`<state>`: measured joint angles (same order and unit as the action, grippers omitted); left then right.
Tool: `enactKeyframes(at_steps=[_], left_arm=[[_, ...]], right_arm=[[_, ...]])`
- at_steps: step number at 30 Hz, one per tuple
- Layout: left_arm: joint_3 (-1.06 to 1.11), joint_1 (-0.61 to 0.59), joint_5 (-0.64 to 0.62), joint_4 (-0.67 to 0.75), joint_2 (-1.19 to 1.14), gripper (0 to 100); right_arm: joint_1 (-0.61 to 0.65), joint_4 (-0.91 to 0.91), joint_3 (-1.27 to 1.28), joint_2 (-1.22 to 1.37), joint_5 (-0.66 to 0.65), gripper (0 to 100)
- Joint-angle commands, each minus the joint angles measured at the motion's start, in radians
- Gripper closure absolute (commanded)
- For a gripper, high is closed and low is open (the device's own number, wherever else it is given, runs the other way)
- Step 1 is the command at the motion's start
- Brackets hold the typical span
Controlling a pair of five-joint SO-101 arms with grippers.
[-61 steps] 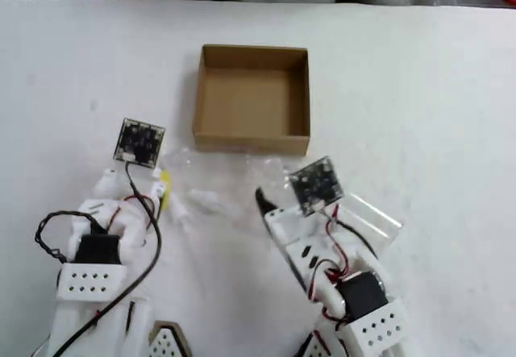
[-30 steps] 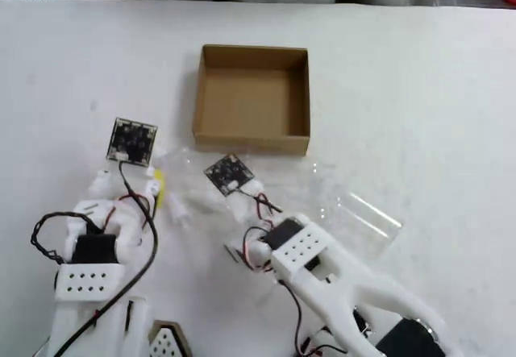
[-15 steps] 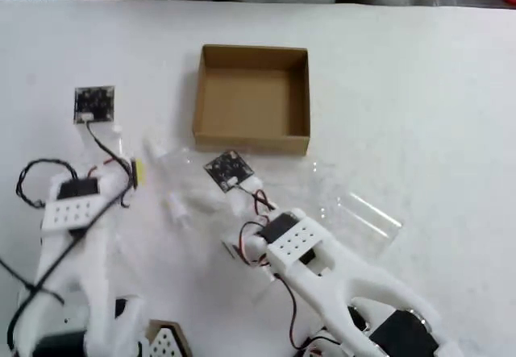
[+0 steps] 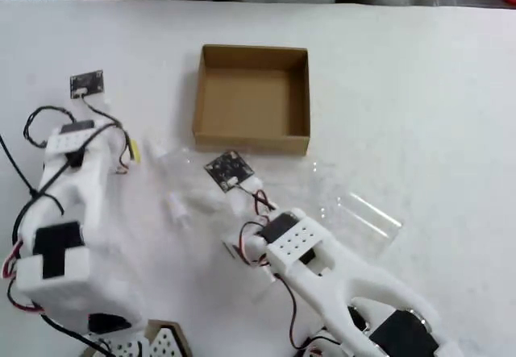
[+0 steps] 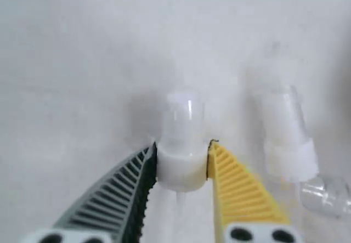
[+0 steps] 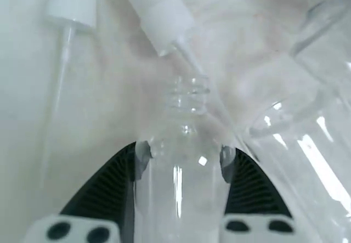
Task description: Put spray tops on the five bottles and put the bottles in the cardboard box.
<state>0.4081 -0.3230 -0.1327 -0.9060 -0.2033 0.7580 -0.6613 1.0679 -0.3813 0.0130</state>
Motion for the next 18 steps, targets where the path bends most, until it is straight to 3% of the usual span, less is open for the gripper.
enactKeyframes(at_steps=[1, 11, 18], left_arm=[[-0.143, -0.010, -0.035, -0.083, -0.045, 74], [-0.143, -0.010, -0.035, -0.117, 0.054, 69], [0.029, -0.010, -0.038, -0.140, 0.306, 69]], right_arm=[[-0.021, -0.013, -0.038, -0.007, 0.011, 91.0], [-0.021, -0.013, -0.040, -0.007, 0.011, 90.2], [-0.016, -0.005, -0.041, -0.007, 0.011, 77.9]])
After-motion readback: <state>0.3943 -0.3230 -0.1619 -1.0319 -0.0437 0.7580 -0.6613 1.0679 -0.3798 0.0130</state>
